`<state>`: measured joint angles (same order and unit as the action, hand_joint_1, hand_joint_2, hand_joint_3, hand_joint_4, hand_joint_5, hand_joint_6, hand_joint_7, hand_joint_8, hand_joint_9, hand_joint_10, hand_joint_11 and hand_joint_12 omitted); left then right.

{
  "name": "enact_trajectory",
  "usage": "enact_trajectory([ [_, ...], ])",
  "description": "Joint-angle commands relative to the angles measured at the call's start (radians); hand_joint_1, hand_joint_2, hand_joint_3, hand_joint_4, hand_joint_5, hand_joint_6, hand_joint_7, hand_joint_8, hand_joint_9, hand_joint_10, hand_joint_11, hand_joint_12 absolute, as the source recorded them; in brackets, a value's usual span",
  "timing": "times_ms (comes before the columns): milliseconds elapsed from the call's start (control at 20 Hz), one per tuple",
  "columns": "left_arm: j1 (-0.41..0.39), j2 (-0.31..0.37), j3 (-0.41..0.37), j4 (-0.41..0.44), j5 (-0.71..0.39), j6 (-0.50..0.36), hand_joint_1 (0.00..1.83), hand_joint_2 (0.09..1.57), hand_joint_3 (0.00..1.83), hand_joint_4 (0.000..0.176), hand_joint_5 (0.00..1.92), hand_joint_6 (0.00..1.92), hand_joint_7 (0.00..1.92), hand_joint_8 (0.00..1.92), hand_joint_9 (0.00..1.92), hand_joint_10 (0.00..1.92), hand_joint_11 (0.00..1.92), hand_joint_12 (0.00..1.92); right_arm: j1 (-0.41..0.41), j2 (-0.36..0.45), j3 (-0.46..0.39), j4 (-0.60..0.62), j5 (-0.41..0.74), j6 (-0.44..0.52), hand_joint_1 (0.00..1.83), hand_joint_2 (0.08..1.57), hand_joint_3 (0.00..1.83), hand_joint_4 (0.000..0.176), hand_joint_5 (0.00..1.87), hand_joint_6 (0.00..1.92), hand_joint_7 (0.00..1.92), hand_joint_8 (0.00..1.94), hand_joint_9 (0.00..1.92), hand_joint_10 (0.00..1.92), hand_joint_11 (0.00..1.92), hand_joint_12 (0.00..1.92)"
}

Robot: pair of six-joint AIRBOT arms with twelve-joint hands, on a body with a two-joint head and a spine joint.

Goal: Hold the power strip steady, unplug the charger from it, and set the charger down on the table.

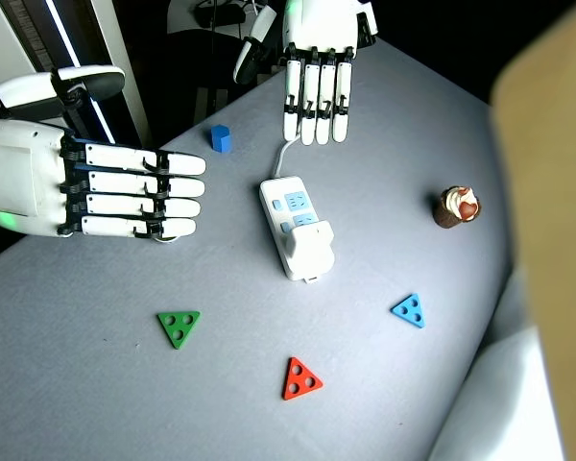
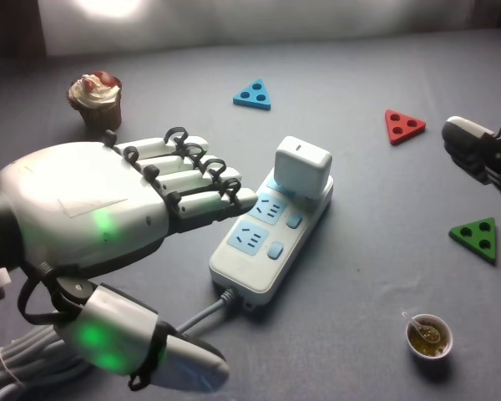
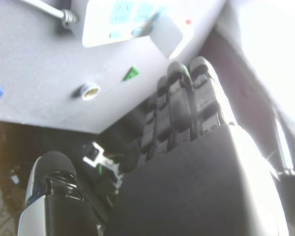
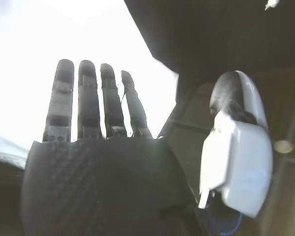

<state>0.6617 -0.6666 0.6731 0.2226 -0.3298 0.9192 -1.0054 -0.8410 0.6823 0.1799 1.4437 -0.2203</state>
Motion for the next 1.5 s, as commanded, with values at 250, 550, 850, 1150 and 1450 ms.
enact_trajectory([
  [250,-0.012,-0.036,0.014,-0.019,-0.053,-0.002,0.00,0.84,0.01,0.000,0.12,0.00,0.13,0.00,0.11,0.00,0.05,0.04,0.018,0.003,-0.007,-0.016,0.097,-0.014,0.00,0.87,0.02,0.000,0.07,0.00,0.08,0.00,0.08,0.01,0.04,0.07],
  [550,-0.013,-0.142,0.073,-0.031,-0.013,-0.034,0.00,0.87,0.01,0.000,0.13,0.00,0.15,0.01,0.15,0.01,0.07,0.04,0.070,-0.048,-0.031,0.181,0.093,-0.054,0.00,0.89,0.00,0.000,0.12,0.01,0.16,0.01,0.16,0.01,0.11,0.09],
  [850,-0.008,-0.247,0.139,-0.042,0.032,-0.057,0.00,0.88,0.01,0.000,0.09,0.00,0.10,0.00,0.09,0.00,0.05,0.04,0.148,-0.104,-0.057,0.390,0.079,-0.050,0.35,1.00,0.01,0.000,0.13,0.00,0.17,0.00,0.18,0.00,0.14,0.10],
  [1150,0.011,-0.312,0.183,-0.042,0.034,-0.058,0.00,0.89,0.01,0.000,0.11,0.01,0.12,0.01,0.11,0.01,0.08,0.04,0.253,-0.186,-0.054,0.653,0.013,-0.036,1.00,1.02,0.01,0.000,0.05,0.00,0.09,0.00,0.12,0.00,0.12,0.10],
  [1450,0.013,-0.353,0.215,-0.042,0.035,-0.058,0.00,0.91,0.01,0.000,0.11,0.00,0.12,0.00,0.11,0.00,0.07,0.04,0.366,-0.276,0.013,0.765,-0.062,-0.040,1.13,1.02,0.00,0.000,0.08,0.01,0.12,0.01,0.14,0.01,0.12,0.13],
])
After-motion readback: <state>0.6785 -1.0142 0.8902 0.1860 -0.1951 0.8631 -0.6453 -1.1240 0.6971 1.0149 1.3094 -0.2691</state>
